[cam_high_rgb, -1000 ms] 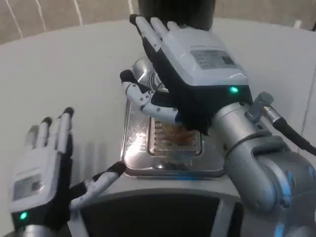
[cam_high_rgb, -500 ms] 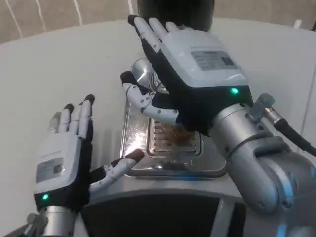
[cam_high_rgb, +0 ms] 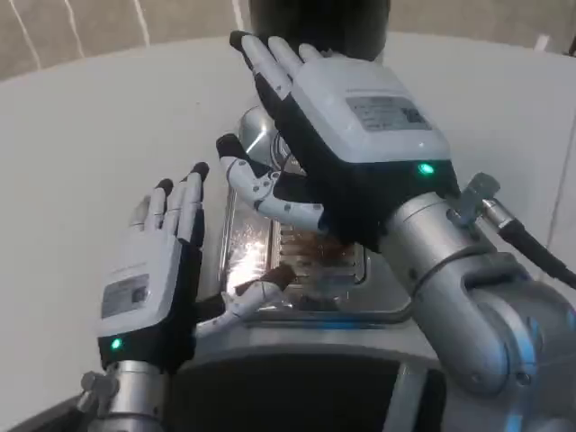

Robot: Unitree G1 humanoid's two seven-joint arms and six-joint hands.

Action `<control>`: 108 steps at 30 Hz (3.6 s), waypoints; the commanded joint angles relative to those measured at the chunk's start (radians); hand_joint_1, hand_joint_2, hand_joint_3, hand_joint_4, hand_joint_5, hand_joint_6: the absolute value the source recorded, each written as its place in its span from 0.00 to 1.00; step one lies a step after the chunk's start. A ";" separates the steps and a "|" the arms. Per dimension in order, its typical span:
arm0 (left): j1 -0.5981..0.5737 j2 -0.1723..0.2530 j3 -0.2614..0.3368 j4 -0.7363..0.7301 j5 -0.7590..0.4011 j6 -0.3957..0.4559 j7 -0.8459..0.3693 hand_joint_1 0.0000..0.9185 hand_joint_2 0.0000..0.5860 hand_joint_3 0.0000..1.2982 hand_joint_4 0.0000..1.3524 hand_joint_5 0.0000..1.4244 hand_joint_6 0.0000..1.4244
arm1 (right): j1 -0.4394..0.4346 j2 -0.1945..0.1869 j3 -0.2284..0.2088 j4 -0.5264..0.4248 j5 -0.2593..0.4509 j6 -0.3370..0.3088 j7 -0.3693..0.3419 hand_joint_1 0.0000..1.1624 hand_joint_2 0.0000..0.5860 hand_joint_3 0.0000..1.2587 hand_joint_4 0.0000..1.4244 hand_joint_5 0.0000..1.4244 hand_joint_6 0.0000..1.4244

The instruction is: Grasp the cup under the faucet to collect the drink, then remove the cup.

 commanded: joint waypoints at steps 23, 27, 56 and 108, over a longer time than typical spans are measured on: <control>-0.114 -0.020 -0.021 0.178 -0.066 -0.116 0.045 0.10 0.07 0.00 0.00 0.03 0.06 | 0.445 -0.036 -0.196 -0.280 0.122 -0.129 -0.361 0.38 0.97 0.00 0.00 0.00 0.00; -0.135 -0.031 -0.026 0.209 -0.072 -0.127 0.045 0.04 0.05 0.00 0.00 0.04 0.07 | 0.603 -0.076 -0.243 -0.353 0.159 -0.189 -0.395 0.38 0.97 0.00 0.00 0.00 0.00; -0.263 -0.102 -0.051 0.415 -0.139 -0.233 0.088 0.16 0.07 0.00 0.00 0.08 0.12 | 1.281 -0.273 -0.502 -0.227 0.343 -0.660 -0.711 0.64 0.55 0.00 0.00 0.00 0.00; -0.465 -0.232 -0.131 0.760 -0.160 -0.321 0.174 0.54 0.13 0.05 0.09 0.35 0.55 | 1.328 -0.241 -0.541 -0.317 0.443 -0.638 -0.603 0.64 0.54 0.00 0.00 0.00 0.00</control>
